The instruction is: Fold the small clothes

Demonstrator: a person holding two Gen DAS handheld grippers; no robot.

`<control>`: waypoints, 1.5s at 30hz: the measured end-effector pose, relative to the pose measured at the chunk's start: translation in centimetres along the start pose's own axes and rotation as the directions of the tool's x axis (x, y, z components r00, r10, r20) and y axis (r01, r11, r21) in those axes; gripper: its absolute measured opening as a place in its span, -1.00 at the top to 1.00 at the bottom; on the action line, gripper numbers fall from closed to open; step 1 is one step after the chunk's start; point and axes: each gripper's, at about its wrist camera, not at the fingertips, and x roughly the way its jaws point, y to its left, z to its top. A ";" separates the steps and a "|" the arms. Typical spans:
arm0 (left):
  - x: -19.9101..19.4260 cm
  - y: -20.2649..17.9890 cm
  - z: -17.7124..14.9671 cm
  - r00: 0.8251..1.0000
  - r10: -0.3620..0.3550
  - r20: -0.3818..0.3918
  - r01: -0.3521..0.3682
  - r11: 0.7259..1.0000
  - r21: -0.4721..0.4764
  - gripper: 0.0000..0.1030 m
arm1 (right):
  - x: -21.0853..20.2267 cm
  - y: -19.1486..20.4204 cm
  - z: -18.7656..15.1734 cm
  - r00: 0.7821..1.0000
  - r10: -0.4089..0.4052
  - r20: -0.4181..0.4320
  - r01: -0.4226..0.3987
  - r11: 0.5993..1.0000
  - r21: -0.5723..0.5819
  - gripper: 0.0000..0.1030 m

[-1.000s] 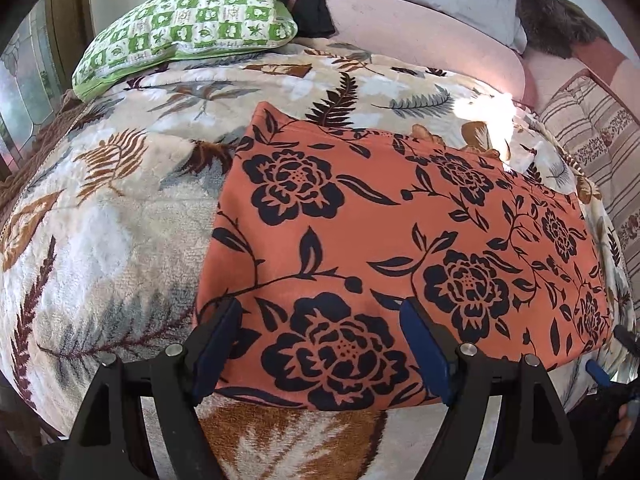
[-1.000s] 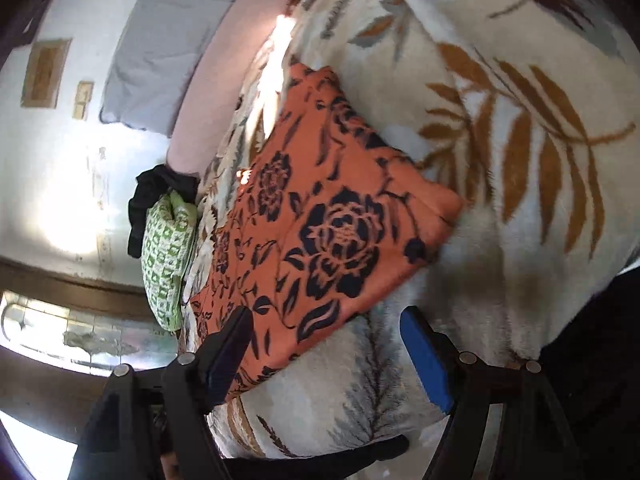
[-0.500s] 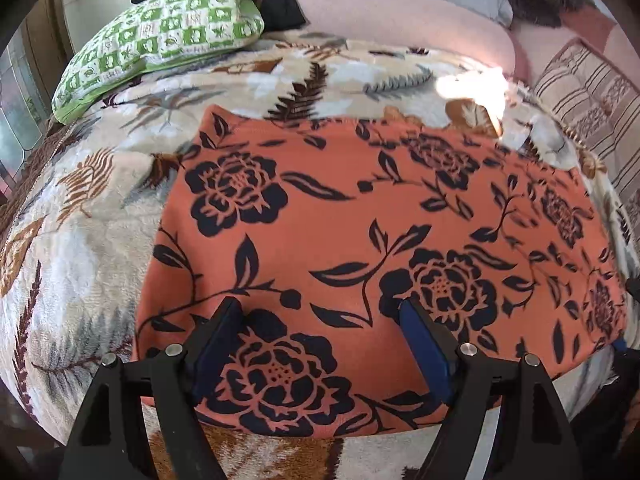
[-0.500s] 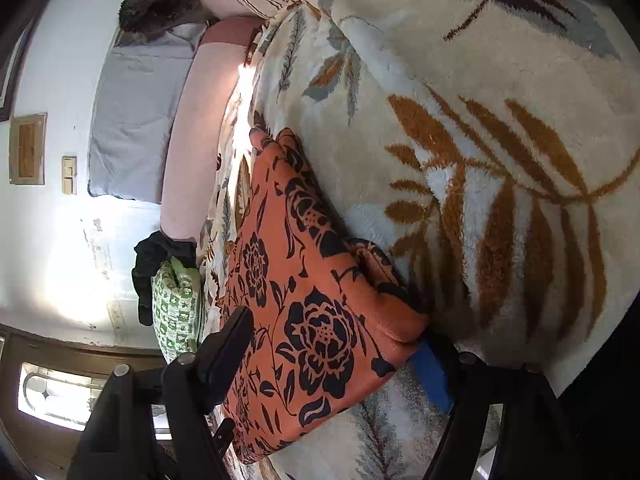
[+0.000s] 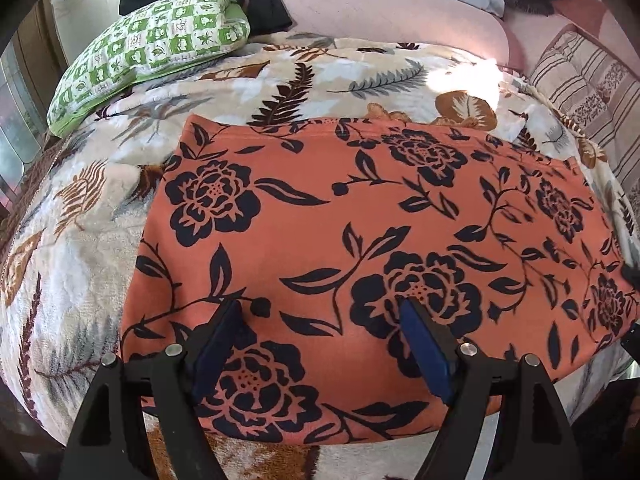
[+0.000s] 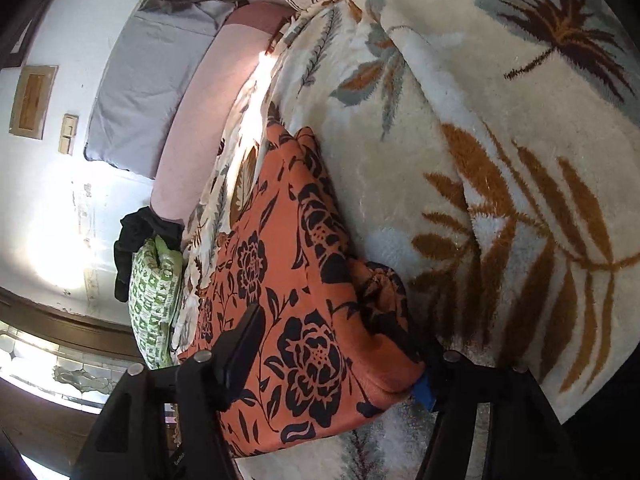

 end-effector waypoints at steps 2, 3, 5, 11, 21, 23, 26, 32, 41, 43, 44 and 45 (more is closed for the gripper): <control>-0.9 -0.2 0.3 0.999 -0.011 0.032 0.011 1.000 -0.010 -0.58 | -0.1 -0.1 0.2 1.000 -0.005 0.001 0.005 1.000 0.001 0.01; -1.3 -0.6 0.5 0.998 -0.020 0.056 0.021 1.000 -0.006 -0.58 | -0.1 -0.1 0.2 1.000 -0.005 0.000 0.005 1.000 0.003 0.01; -0.9 -1.5 0.5 0.998 -0.035 0.056 0.034 0.999 0.023 -0.58 | 0.0 -0.2 0.2 1.000 -0.014 -0.001 0.014 1.000 0.007 0.01; 2.2 -2.9 -0.5 1.000 0.021 0.001 -0.021 0.995 0.101 -0.72 | 1.2 0.4 0.8 0.997 -0.077 -0.016 0.076 0.995 -0.058 0.35; -6.6 9.6 -0.4 0.973 -0.040 0.229 0.090 0.973 -0.212 -0.69 | -0.6 18.5 -2.4 0.998 -0.022 0.057 0.048 0.863 -0.504 0.65; -7.6 13.7 -1.3 0.965 0.019 0.261 0.062 0.952 -0.299 -0.69 | 0.2 24.1 -5.5 0.999 0.022 0.035 0.004 0.793 -0.609 0.65; -7.6 20.0 -3.6 0.962 0.111 0.250 0.012 0.896 -0.444 -0.69 | 2.9 30.4 -11.6 0.998 0.048 -0.027 -0.052 0.686 -0.726 0.65; -4.0 25.9 -8.4 0.985 0.137 0.104 -0.050 0.806 -0.589 -0.68 | 17.0 30.8 -24.8 0.948 -0.194 -0.252 -0.100 0.570 -0.815 0.65; -4.7 25.6 -8.0 0.986 0.074 0.149 0.026 0.815 -0.579 -0.68 | 17.2 31.5 -24.3 0.944 -0.167 -0.286 -0.116 0.643 -0.757 0.65; -5.1 25.2 -8.0 0.985 0.078 0.156 0.024 0.825 -0.565 -0.68 | 17.0 31.9 -24.5 0.947 -0.148 -0.284 -0.126 0.644 -0.755 0.65; -5.0 25.1 -7.9 0.984 0.079 0.157 0.023 0.828 -0.560 -0.68 | 17.0 31.7 -24.8 0.946 -0.140 -0.291 -0.135 0.647 -0.751 0.65; -4.9 25.0 -8.0 0.985 0.080 0.154 0.019 0.831 -0.555 -0.68 | 17.0 31.4 -25.0 0.945 -0.136 -0.296 -0.139 0.655 -0.743 0.65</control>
